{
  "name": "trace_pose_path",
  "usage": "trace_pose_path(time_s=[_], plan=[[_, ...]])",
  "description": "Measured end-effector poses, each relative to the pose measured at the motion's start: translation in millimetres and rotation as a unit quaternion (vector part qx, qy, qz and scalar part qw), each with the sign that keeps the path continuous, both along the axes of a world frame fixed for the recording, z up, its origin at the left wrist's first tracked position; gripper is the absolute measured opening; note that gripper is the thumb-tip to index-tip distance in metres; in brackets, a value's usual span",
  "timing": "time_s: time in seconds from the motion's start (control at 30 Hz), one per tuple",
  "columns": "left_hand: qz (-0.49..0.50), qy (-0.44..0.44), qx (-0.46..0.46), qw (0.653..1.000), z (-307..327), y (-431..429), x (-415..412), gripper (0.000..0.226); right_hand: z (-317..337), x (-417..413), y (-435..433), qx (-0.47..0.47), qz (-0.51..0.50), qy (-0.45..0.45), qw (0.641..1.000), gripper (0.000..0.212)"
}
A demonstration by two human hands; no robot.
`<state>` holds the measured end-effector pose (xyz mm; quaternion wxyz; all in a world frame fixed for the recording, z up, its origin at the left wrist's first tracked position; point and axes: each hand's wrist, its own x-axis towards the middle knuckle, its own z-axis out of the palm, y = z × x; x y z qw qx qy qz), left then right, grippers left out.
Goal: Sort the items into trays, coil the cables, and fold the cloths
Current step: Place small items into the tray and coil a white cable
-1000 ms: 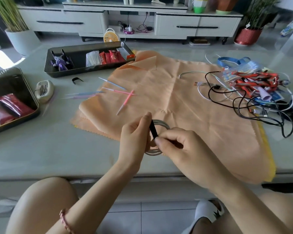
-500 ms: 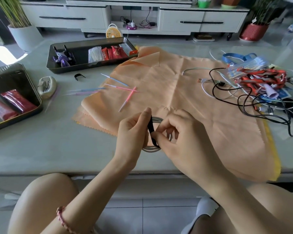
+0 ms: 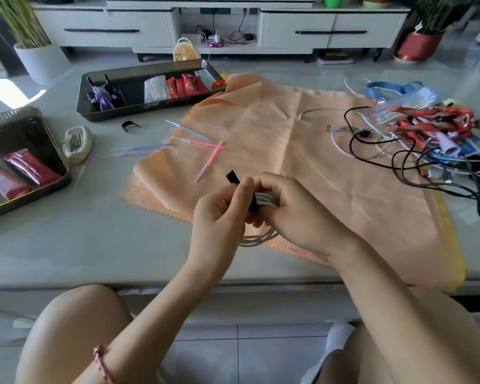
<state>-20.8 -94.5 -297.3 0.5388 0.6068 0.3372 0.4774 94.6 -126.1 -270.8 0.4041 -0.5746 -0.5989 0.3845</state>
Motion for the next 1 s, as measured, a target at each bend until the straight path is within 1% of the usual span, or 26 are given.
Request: trace_pose_path(time_s=[0.1,0.13,0.2,0.23,0.3,0.33,0.4,0.47,0.53,0.6,0.63,0.67,0.73,0.77,0.83,0.9,1.0], plan=[[-0.006,-0.012,-0.002,1.0,2,5,-2,0.042,1,-2,3,-0.037,0.016,0.088,0.995,0.021],[-0.013,-0.017,-0.006,1.0,2,6,-2,0.041,2,0,5,-0.055,0.016,0.132,0.99,0.023],[-0.019,-0.012,-0.005,1.0,1,6,-4,0.04,4,4,6,-0.111,0.025,0.232,0.966,0.036],[-0.019,-0.005,0.0,1.0,1,6,-5,0.041,6,5,6,-0.125,0.028,0.258,0.958,0.035],[-0.016,0.005,0.007,1.0,0,7,-5,0.043,6,4,8,-0.118,0.006,0.25,0.961,0.018],[-0.013,0.009,0.008,1.0,-1,7,-4,0.046,4,3,9,-0.106,-0.015,0.236,0.966,0.015],[-0.006,0.017,0.009,1.0,-2,8,-3,0.053,3,2,11,-0.073,-0.046,0.218,0.972,0.017],[-0.007,0.027,0.011,1.0,-3,6,-3,0.051,1,2,12,-0.047,-0.06,0.195,0.978,0.016],[-0.004,0.049,0.015,0.999,-5,4,-3,0.045,-2,2,15,-0.013,-0.094,0.121,0.988,0.015],[0.006,0.084,0.01,0.996,-8,3,-3,0.041,-6,2,18,0.016,-0.138,0.055,0.989,0.014],[0.01,0.091,0.0,0.996,-9,2,-3,0.041,-8,1,19,0.025,-0.151,0.057,0.987,0.015],[0.013,0.086,-0.021,0.996,-11,1,-3,0.043,-9,0,20,0.031,-0.16,0.077,0.984,0.017],[0.02,0.062,-0.086,0.994,-13,0,-2,0.047,-9,-1,20,0.039,-0.171,0.121,0.977,0.021],[0.027,0.058,-0.114,0.991,-14,1,-2,0.048,-9,-2,20,0.049,-0.175,0.129,0.975,0.021],[0.042,0.064,-0.147,0.986,-15,2,-2,0.054,-10,-4,19,0.082,-0.177,0.125,0.973,0.022],[0.066,0.06,-0.159,0.983,-15,3,-2,0.053,-10,-10,16,0.124,-0.172,0.114,0.971,0.022],[0.104,0.076,-0.138,0.982,-16,5,-4,0.054,-12,-19,9,0.167,-0.143,0.066,0.973,0.019]])
